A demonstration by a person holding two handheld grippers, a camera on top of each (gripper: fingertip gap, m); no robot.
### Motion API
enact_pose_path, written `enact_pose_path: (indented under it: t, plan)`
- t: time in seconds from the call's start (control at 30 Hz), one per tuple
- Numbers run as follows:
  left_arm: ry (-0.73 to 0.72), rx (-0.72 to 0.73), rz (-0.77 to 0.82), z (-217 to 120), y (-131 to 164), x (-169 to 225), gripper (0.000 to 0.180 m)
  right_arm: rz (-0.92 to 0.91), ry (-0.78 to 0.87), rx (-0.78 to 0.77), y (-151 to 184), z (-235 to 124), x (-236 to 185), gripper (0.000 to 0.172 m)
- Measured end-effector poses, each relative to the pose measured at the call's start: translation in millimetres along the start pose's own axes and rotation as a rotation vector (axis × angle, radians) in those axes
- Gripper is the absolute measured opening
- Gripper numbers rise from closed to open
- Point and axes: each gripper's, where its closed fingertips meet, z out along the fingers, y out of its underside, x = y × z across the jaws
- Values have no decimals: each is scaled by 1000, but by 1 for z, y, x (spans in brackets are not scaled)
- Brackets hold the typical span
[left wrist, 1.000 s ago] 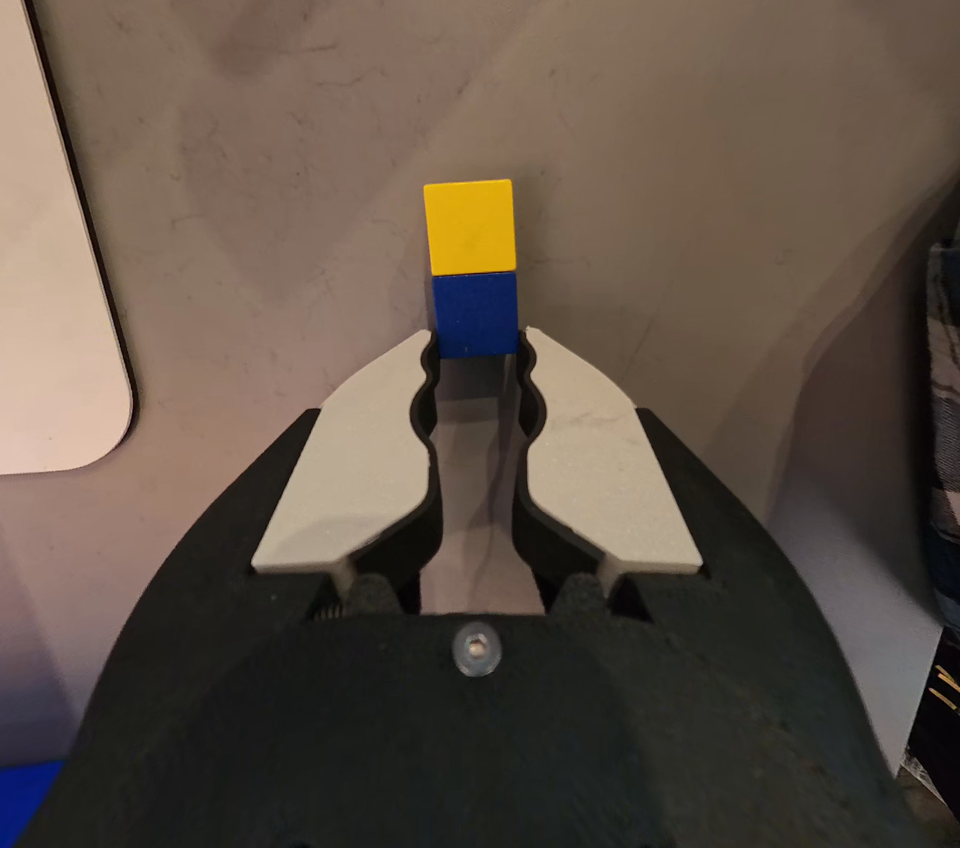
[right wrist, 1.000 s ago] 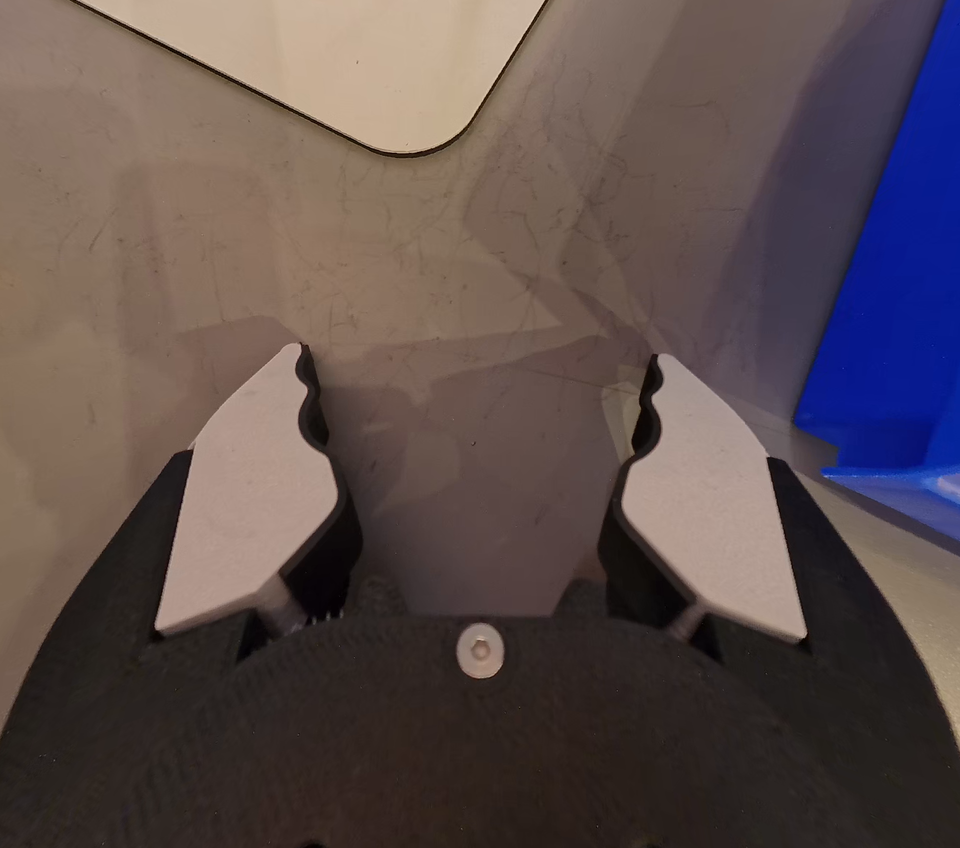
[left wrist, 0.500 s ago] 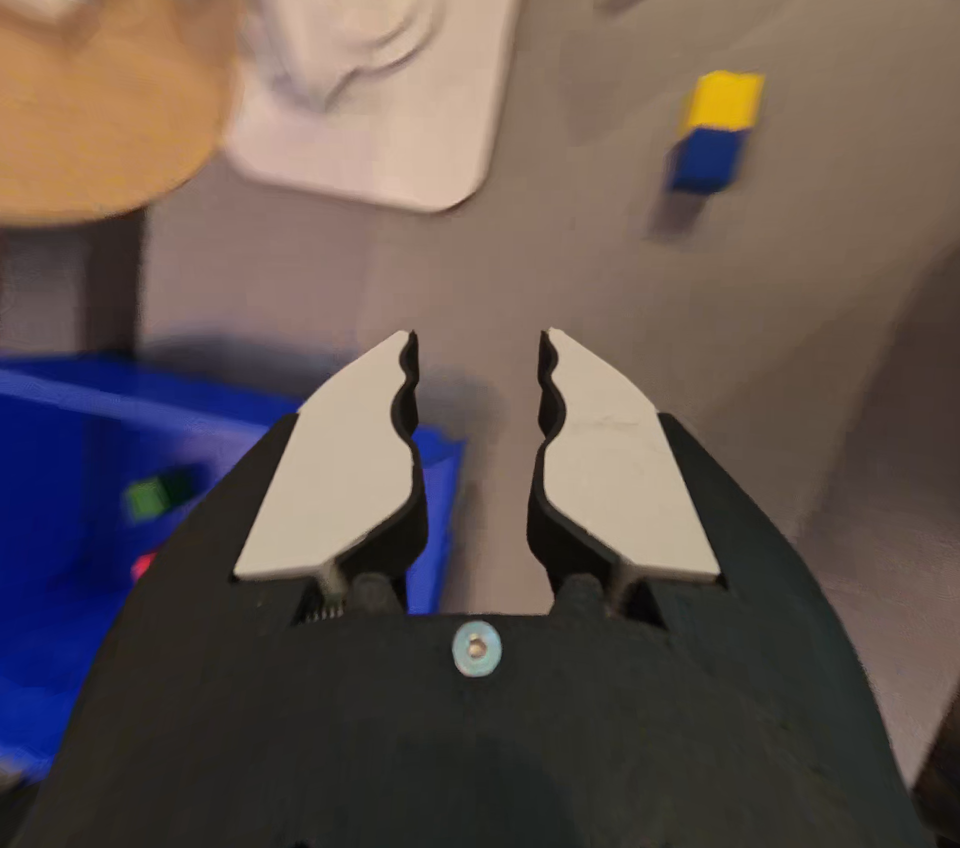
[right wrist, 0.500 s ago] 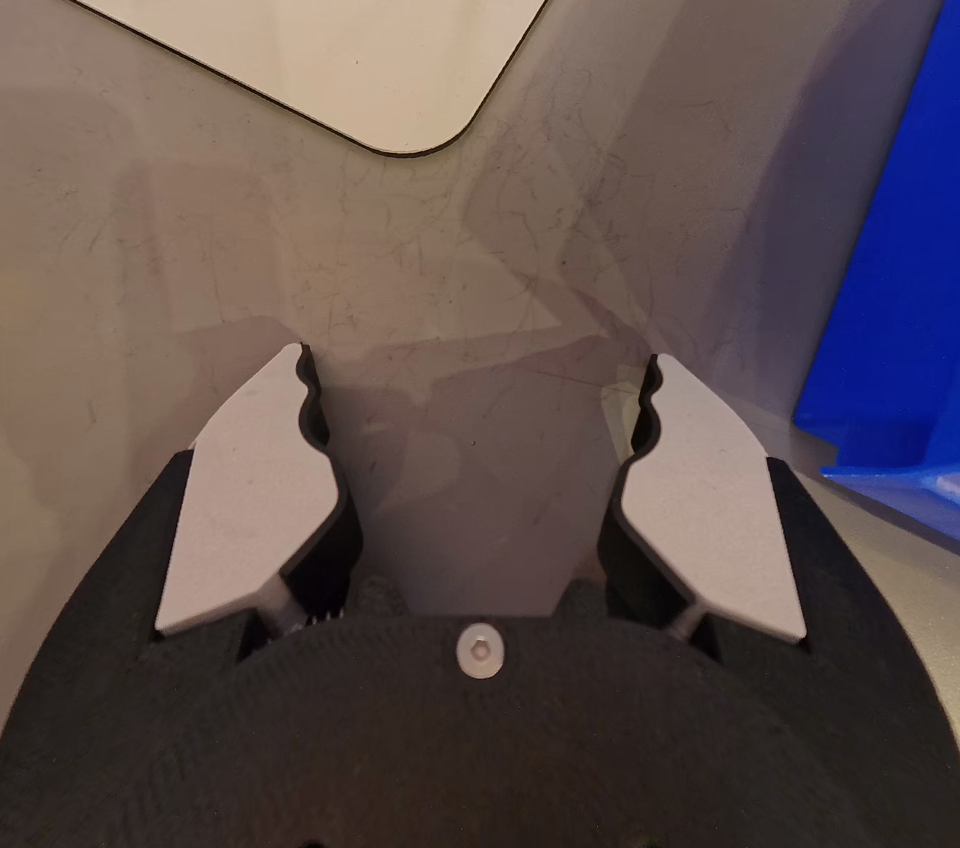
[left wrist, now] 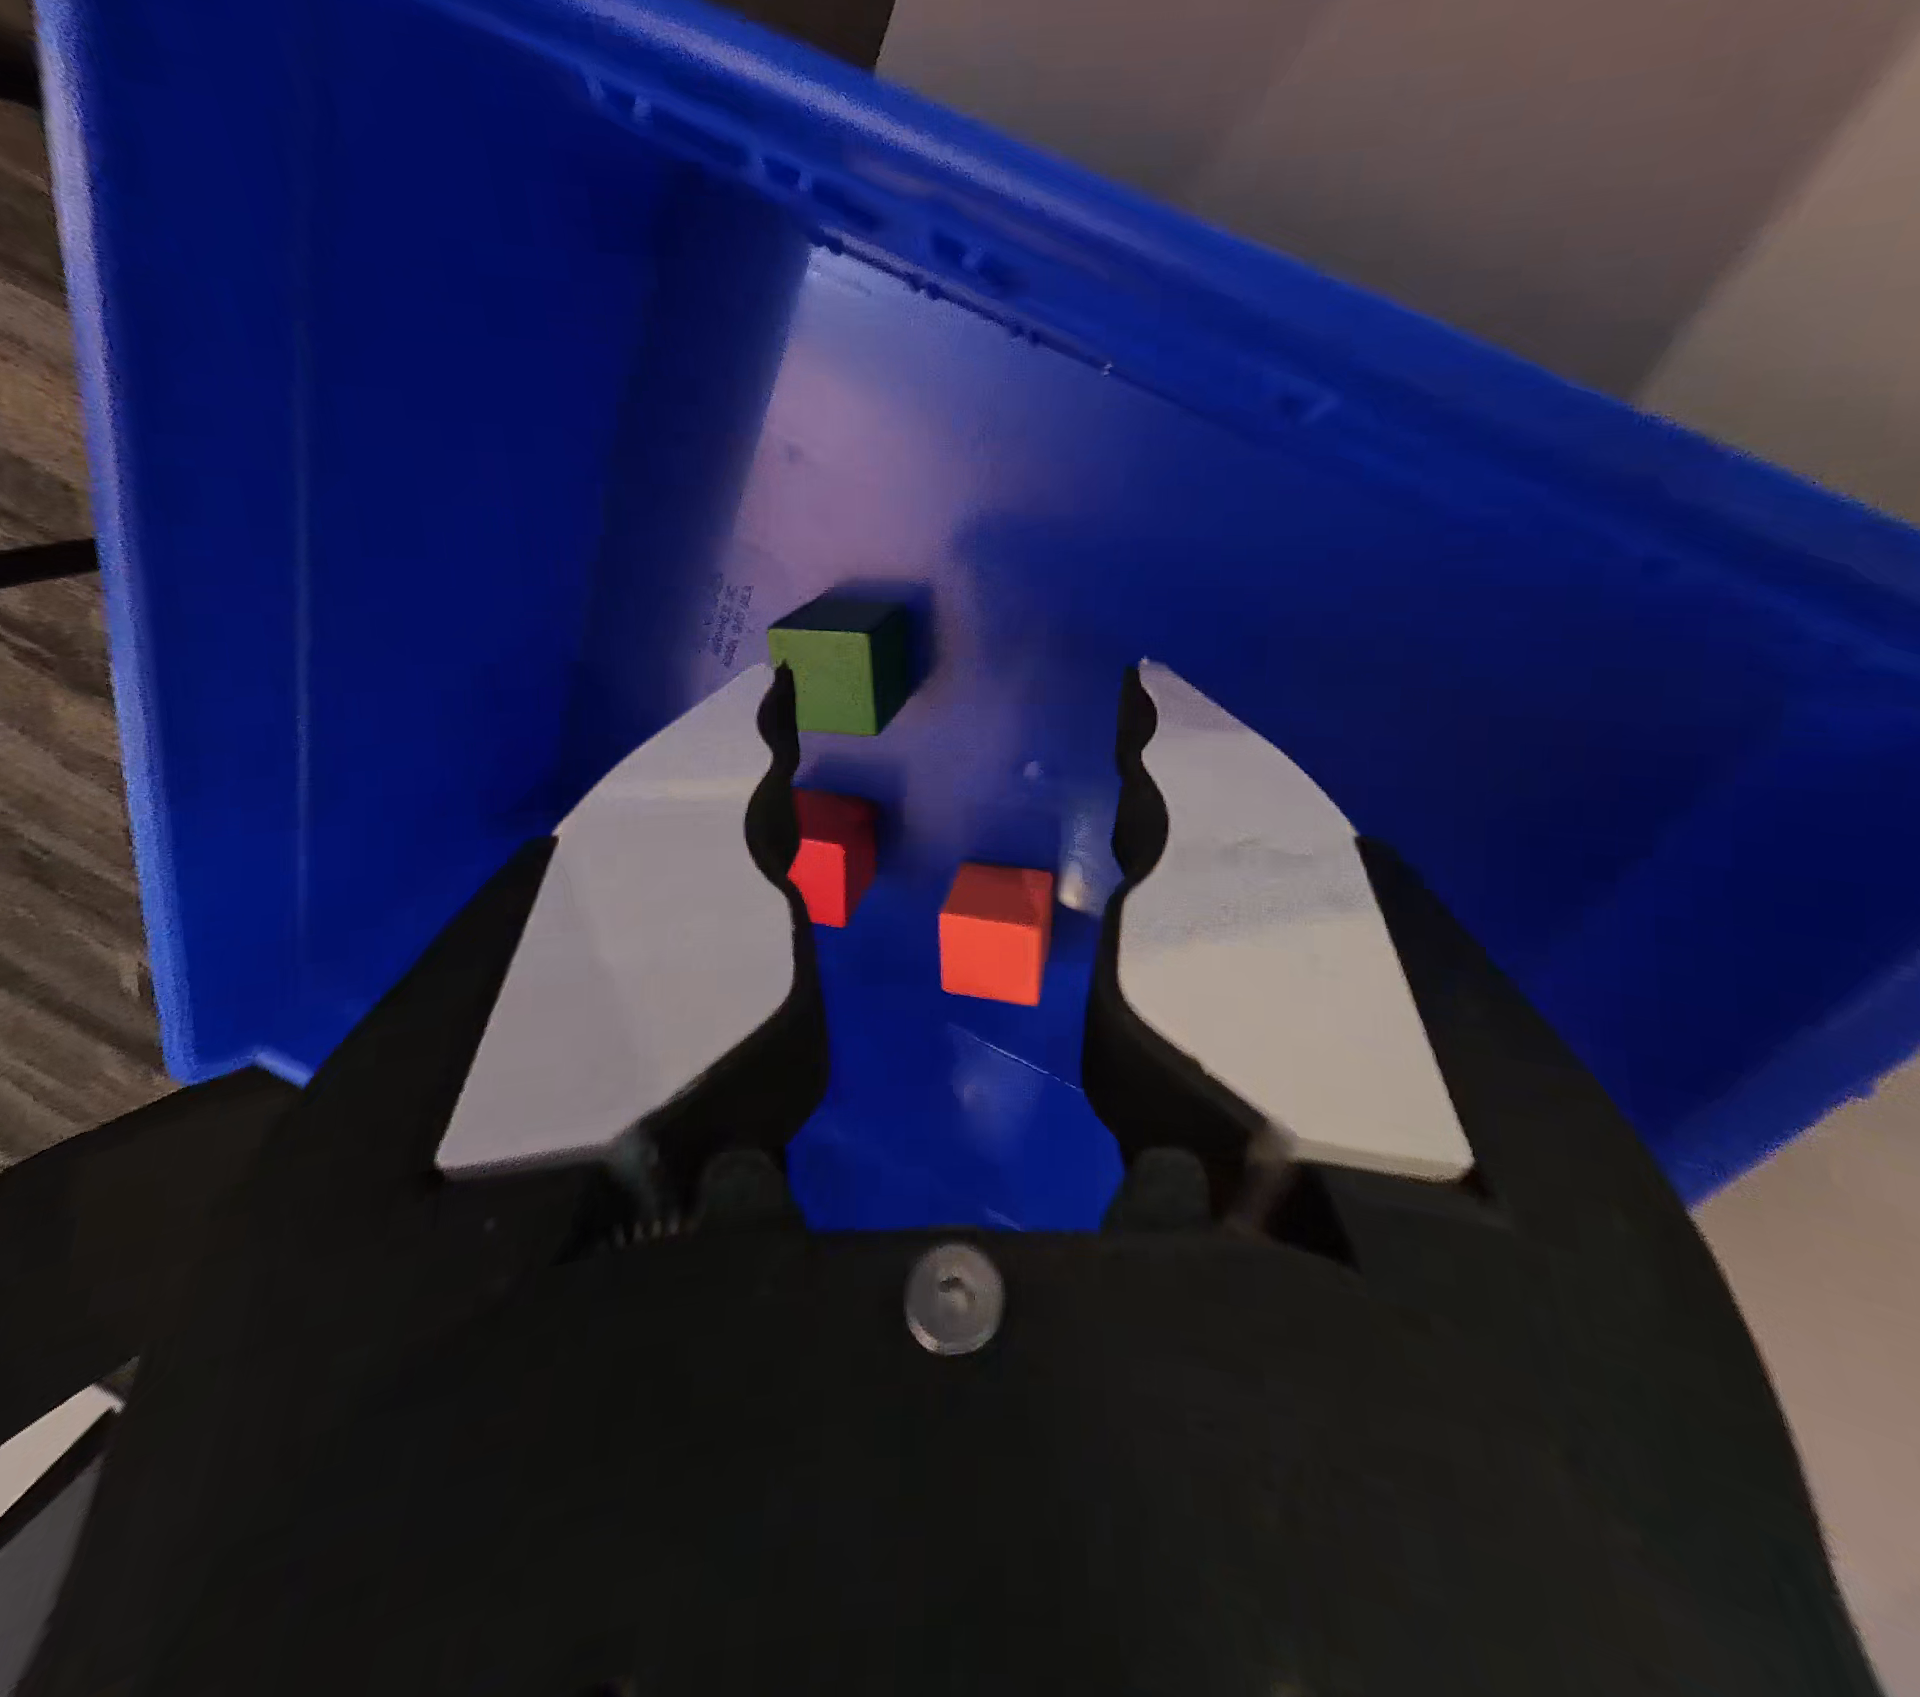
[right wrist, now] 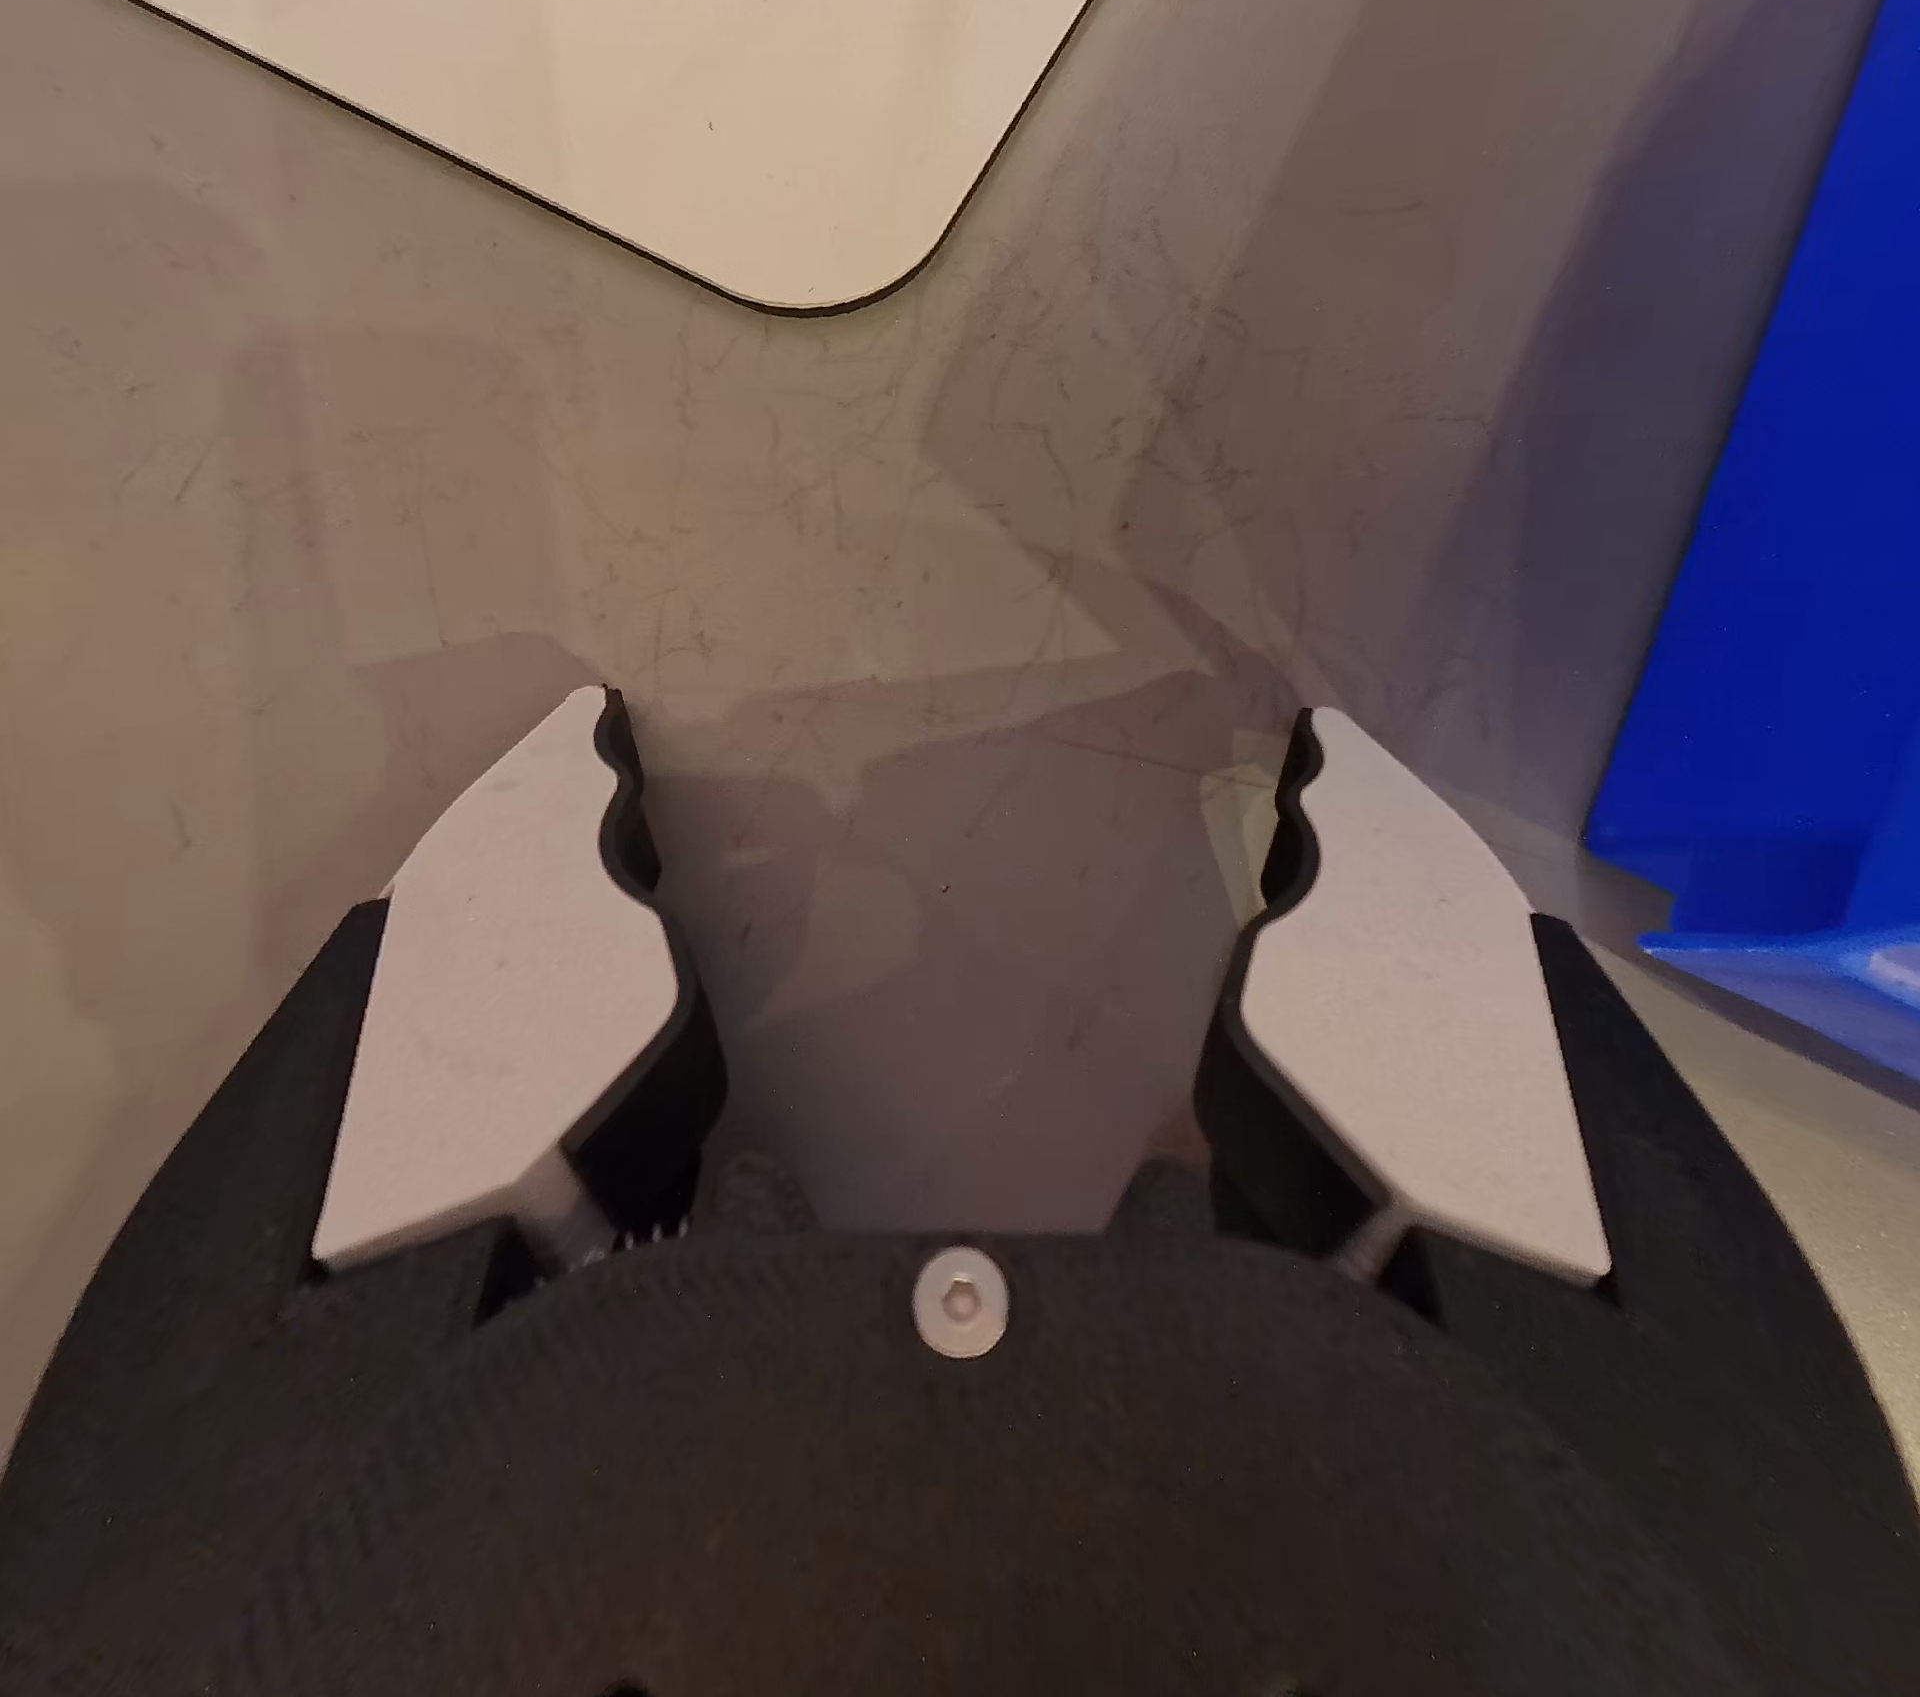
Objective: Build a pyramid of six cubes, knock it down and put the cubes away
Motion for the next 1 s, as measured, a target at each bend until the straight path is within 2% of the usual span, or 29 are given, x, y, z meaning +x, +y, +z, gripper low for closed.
enact_pose_path:
  t: [0.23,0.4,0.5,0.63,0.77,1.0]
  plan:
    - [60,-77,5,28,13,-10,61,3,3,1,0,0,1,115]
    - [50,-125,1,40,23,-18,64,4,4,2,0,0,1,115]
    - [49,-154,-17,43,28,-24,55,5,4,2,0,0,1,115]
    - [66,-177,-10,50,33,-22,53,5,4,2,0,0,1,114]
    - [75,-171,-11,52,35,-19,30,6,5,2,0,0,0,114]
    - [64,-141,-11,47,30,-15,28,6,5,2,0,0,0,114]
